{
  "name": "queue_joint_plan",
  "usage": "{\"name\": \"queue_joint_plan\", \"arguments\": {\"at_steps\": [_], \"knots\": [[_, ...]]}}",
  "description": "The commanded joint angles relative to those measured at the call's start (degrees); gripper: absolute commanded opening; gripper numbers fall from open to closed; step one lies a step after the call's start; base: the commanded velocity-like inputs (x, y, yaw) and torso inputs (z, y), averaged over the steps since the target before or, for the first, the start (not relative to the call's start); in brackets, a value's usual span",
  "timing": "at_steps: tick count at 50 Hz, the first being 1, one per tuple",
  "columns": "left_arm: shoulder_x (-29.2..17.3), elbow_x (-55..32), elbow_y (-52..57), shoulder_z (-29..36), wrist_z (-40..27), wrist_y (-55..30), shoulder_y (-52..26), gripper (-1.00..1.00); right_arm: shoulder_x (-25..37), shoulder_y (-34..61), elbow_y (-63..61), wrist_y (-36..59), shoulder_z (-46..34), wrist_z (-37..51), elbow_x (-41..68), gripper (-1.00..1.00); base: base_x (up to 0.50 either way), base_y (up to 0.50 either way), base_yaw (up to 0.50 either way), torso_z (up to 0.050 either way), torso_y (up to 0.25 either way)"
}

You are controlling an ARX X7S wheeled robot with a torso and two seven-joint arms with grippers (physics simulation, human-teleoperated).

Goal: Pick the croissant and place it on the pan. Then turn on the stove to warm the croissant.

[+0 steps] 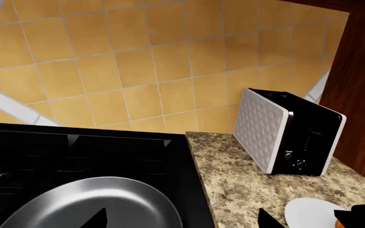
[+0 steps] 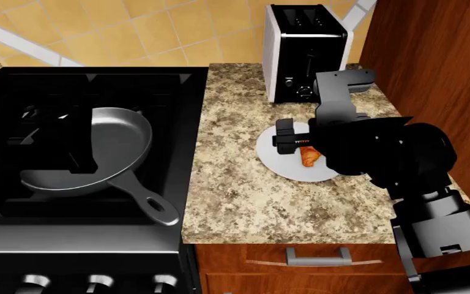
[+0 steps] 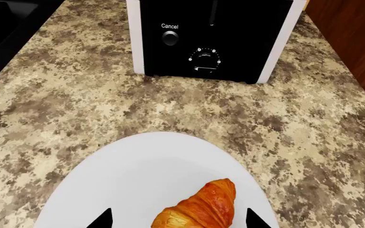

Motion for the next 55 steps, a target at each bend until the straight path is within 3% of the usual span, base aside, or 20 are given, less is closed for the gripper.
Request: {"name": "queue_joint_plan", "arguments": {"at_steps": [1, 55], "knots": [[-0.6, 0.0, 0.2, 0.5, -0.1, 0.7, 0.2, 1.0, 0.3, -0.5, 0.2, -0.6, -0.7, -0.6, -0.2, 1.0, 0.0, 0.0, 0.0, 0.0, 0.0], [-2.1, 1.6, 0.5, 3.2, 0.3, 2.8, 0.7, 1.0, 0.8, -1.5, 4.1, -5.1, -3.6, -4.8, -2.3, 1.0, 0.0, 0.0, 0.0, 0.0, 0.0]]}}
